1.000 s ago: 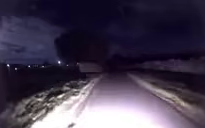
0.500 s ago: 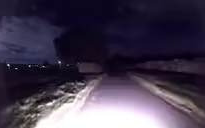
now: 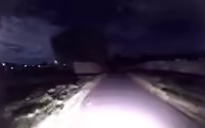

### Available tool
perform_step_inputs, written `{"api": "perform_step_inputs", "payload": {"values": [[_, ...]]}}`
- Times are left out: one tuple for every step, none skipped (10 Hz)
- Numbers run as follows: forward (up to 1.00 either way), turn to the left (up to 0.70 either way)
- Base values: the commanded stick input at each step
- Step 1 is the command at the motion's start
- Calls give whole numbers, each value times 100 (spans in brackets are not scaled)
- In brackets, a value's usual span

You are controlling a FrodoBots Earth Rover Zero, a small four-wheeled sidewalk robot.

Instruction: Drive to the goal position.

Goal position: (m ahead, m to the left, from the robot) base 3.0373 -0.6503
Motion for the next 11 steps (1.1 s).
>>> {"api": "perform_step_inputs", "payload": {"values": [[85,-14],[85,-29],[85,-34],[85,-33],[85,-32],[85,-27],[85,-23],[85,-18],[85,-14],[85,-9],[85,-5]]}}
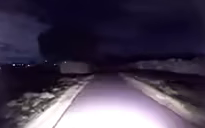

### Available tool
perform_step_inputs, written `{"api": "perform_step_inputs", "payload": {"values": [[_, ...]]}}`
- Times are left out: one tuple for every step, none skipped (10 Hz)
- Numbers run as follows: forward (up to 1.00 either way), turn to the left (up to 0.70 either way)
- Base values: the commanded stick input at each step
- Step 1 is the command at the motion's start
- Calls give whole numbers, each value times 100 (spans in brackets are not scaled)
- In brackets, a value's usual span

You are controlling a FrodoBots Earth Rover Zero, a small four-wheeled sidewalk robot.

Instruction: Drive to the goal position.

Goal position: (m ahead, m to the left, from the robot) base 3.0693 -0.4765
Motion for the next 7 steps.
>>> {"api": "perform_step_inputs", "payload": {"values": [[85,0],[85,0],[85,0],[85,0],[85,0],[85,0],[85,0]]}}
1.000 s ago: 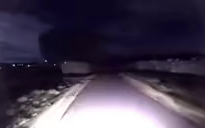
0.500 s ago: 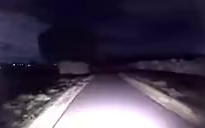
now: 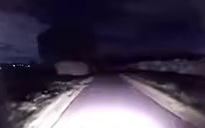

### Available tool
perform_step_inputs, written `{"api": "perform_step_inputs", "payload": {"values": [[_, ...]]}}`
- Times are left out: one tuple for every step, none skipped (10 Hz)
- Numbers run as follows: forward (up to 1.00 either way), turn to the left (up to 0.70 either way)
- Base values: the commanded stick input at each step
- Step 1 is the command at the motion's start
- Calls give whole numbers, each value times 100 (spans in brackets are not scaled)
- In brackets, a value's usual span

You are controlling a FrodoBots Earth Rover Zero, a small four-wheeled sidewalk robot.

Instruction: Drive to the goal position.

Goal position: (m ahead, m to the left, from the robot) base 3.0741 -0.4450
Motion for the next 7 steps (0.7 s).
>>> {"api": "perform_step_inputs", "payload": {"values": [[85,0],[85,0],[85,0],[85,0],[85,0],[85,0],[85,0]]}}
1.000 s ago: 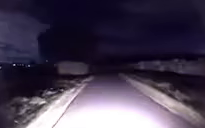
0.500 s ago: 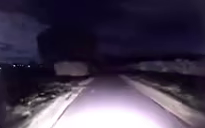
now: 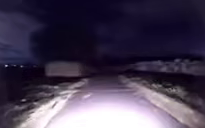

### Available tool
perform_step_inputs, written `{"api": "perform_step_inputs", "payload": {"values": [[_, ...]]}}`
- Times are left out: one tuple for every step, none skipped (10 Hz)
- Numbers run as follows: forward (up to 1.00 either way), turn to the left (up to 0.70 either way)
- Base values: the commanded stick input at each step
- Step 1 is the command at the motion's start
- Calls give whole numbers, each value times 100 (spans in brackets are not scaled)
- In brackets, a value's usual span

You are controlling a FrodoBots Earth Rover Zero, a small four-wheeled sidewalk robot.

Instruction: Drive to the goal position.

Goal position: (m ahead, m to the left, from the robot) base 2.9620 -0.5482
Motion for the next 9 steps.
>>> {"api": "perform_step_inputs", "payload": {"values": [[85,0],[85,0],[85,0],[85,0],[85,0],[85,0],[85,0],[85,0],[85,0]]}}
